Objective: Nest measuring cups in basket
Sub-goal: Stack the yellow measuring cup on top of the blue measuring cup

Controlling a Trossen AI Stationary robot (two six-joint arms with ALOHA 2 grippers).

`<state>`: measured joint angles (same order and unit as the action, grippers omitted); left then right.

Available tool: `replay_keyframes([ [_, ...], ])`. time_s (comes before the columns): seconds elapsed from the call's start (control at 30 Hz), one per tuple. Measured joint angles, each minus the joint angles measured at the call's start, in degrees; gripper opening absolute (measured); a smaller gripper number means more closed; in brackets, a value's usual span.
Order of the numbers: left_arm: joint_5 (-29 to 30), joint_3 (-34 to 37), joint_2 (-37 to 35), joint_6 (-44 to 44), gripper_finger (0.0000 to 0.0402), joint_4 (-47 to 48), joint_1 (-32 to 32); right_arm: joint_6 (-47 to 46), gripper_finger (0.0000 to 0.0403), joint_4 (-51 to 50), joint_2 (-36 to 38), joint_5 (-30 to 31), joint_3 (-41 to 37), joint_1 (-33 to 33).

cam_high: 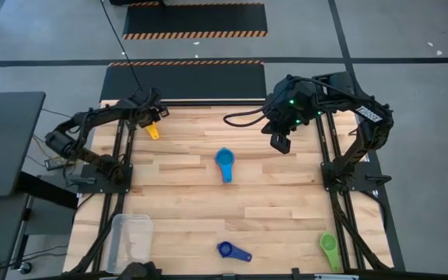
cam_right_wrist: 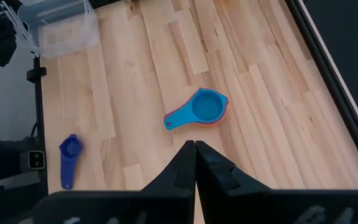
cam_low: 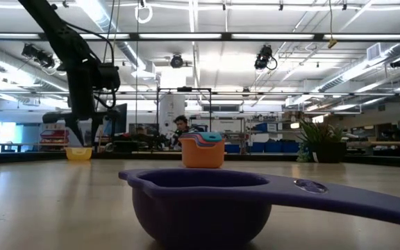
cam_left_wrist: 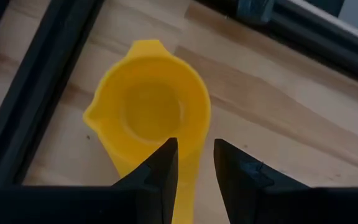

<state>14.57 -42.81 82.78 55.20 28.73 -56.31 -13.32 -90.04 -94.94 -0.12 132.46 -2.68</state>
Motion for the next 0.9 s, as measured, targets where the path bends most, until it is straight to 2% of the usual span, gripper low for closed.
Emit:
replay_keyframes([
  [0.5,2.29,-0.02,1.67,-0.55,0.0108,0.66,1.85,0.02,0.0011,0.02,0.0,0.02,0.0,0.0],
  [0.63,2.21,0.0,2.49,-1.85,0.0094,1.87,2.3,0.02,0.0011,0.02,-0.02,0.02,0.0,0.0],
  [0.8,-3.75,-0.02,2.17,-3.42,0.0075,1.92,2.53,0.02,0.0011,0.02,-0.02,0.02,0.0,0.0],
  [0.9,-5.36,-0.02,1.99,-6.16,0.0068,2.32,2.48,0.0,0.0011,0.02,-0.02,0.04,0.0,0.0],
])
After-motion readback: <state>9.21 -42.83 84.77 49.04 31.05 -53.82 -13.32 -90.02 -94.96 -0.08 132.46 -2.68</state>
